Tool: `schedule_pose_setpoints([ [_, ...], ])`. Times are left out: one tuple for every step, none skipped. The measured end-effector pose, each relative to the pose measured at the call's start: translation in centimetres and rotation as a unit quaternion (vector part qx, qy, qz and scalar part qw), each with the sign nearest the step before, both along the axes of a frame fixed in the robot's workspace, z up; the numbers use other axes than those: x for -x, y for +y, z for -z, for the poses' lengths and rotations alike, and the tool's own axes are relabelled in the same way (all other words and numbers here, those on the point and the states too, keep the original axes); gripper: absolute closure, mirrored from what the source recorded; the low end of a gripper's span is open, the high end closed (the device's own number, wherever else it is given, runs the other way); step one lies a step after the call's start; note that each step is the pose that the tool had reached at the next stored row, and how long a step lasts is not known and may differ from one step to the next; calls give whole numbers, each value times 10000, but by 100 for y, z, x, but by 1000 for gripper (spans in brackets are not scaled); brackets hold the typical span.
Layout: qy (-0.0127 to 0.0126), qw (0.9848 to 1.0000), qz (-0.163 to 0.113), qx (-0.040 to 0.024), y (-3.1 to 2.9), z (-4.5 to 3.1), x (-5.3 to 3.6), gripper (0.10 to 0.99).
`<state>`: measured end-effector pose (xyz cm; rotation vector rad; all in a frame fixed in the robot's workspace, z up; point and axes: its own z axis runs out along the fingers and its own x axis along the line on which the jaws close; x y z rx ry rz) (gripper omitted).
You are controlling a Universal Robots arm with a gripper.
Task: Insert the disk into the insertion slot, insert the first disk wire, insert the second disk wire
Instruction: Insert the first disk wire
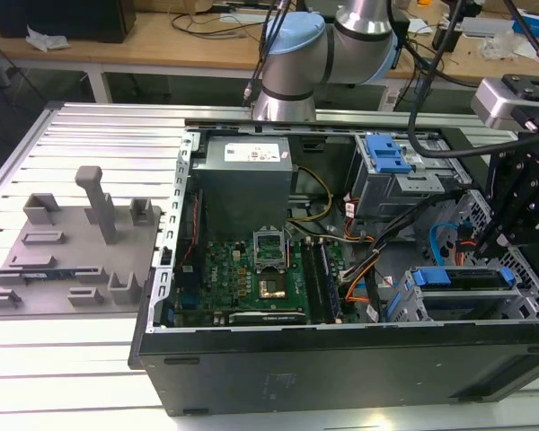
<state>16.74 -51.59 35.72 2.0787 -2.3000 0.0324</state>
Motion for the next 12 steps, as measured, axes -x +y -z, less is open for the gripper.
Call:
schedule_pose_setpoints([
  [0,10000,0,0,-1,0,0,918],
  [0,10000,1,-1,-1,0,0,918],
  [0,10000,0,-2,-1,0,0,918],
  [0,10000,0,-6,-8,0,0,918],
  [-1,10000,0,-53,-24,2,0,918],
  [-1,10000,0,-96,-41,3,0,918],
  [-1,9999,0,-138,-57,4,0,918],
  [-1,9998,0,-198,-79,5,0,918],
  [-1,9998,0,-199,-79,5,0,918],
  [-1,9998,0,-198,-80,5,0,918],
  [-1,9998,0,-198,-80,5,0,918],
  [-1,9998,0,-192,-81,4,0,918],
])
